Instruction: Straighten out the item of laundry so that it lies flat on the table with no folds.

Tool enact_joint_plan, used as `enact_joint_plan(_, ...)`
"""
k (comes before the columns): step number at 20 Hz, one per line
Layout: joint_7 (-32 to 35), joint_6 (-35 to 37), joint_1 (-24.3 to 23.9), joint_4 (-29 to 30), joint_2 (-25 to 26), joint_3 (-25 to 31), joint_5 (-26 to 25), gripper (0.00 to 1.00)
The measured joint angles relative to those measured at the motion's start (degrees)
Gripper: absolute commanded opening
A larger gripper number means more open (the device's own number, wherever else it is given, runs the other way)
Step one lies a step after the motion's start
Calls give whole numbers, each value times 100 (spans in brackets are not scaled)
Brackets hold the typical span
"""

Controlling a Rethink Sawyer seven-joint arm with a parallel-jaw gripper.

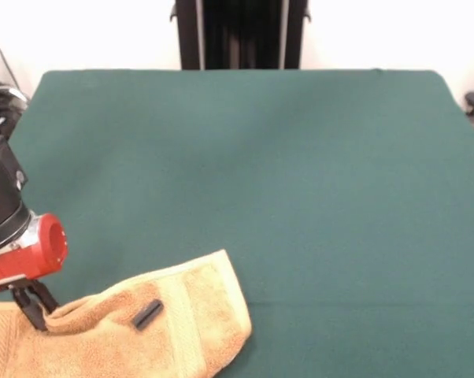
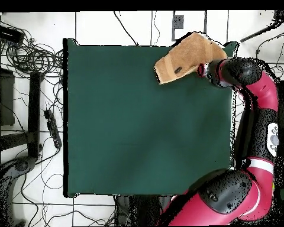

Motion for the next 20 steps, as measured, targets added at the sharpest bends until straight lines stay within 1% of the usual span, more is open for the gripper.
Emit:
enact_joint_plan(3,0,-110,-13,352,-201,-49,5,0)
enact_joint_plan(4,0,-409,-66,929,-498,-57,10,100)
enact_joint_plan(7,0,-514,-86,1088,-575,-59,7,100)
enact_joint_plan(8,0,-802,-142,1458,-744,-59,7,100)
enact_joint_plan(9,0,-988,-174,1661,-833,-61,7,100)
enact_joint_plan(11,0,-1222,-202,1885,-933,-69,1,100)
enact_joint_plan(12,0,-1501,-204,2120,-1045,-101,-5,100)
enact_joint_plan(13,0,-1613,-191,2203,-1091,-122,-9,100)
enact_joint_plan(16,0,-1723,-70,2255,-1175,-224,-21,100)
enact_joint_plan(20,0,-1577,179,2203,-1228,-313,-30,100)
